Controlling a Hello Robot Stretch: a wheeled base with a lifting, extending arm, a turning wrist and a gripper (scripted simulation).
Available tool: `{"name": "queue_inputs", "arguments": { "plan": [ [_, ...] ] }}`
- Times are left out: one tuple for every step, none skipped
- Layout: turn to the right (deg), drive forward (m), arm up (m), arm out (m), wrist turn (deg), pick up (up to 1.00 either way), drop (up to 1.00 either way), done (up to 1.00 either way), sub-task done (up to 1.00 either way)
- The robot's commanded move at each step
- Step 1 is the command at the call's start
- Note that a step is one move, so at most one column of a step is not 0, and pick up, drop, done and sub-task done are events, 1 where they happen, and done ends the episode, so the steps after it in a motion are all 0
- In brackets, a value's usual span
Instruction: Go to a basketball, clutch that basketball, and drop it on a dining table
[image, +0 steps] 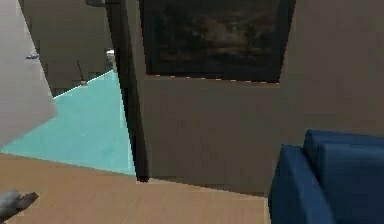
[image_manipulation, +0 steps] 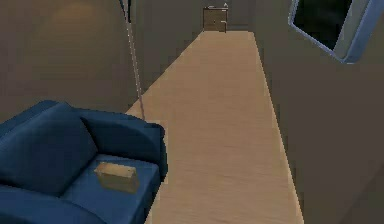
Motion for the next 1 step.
{"name": "queue_inputs", "arguments": {
  "plan": [
    [-9.0,0.0,0.0,0.0,0.0,0.0,0.0,0.0,0.0]
  ]
}}
